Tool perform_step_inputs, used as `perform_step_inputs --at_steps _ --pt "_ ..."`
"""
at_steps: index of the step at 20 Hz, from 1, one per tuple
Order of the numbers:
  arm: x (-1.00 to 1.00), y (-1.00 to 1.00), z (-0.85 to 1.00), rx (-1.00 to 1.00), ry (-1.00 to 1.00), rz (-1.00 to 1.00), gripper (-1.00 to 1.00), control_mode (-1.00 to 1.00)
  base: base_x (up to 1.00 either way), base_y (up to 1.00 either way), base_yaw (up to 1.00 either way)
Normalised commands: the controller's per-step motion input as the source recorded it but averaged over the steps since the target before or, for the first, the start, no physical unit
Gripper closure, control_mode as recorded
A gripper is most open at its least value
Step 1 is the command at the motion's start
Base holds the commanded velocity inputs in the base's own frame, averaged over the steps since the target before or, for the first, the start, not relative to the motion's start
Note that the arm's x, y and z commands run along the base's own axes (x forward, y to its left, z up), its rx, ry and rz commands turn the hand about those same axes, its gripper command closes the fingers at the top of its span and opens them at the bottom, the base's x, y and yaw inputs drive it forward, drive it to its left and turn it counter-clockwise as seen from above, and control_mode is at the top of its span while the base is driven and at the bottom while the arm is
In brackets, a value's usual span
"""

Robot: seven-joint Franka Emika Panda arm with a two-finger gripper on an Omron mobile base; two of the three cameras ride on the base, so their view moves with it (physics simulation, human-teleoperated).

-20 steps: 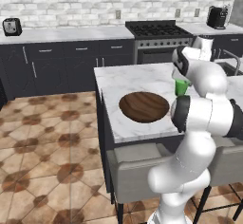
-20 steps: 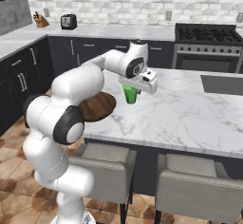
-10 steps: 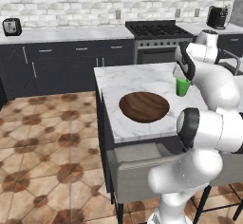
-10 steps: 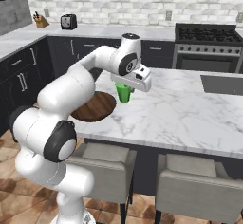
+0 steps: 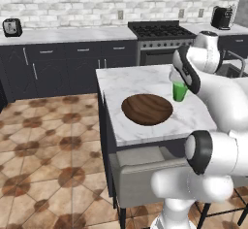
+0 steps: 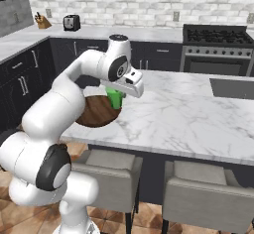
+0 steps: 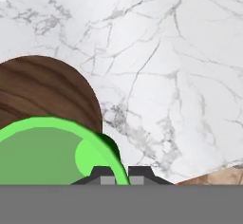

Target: Place the cup inside the bowl on the dining table and move the bowl to any counter.

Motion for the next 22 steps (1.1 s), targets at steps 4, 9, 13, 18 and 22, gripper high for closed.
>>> perform_step_inputs --at_steps 4,9,13,18,22 --pt "0.0 0.74 0.0 -0.04 -0.04 0.0 1.0 -1.0 0.0 0.0 0.0" --pt "0.0 0.65 0.0 -0.03 -0.04 0.0 1.0 -1.0 0.0 0.0 0.0" --pt "0.01 0.39 0.0 0.0 -0.01 -0.01 1.0 -1.0 0.0 0.0 0.0" --pt "0.13 0.15 0.0 0.0 0.0 -0.03 1.0 -1.0 0.0 0.0 0.0" --pt "0.19 0.1 0.0 0.03 0.0 -0.05 1.0 -1.0 0.0 0.0 0.0"
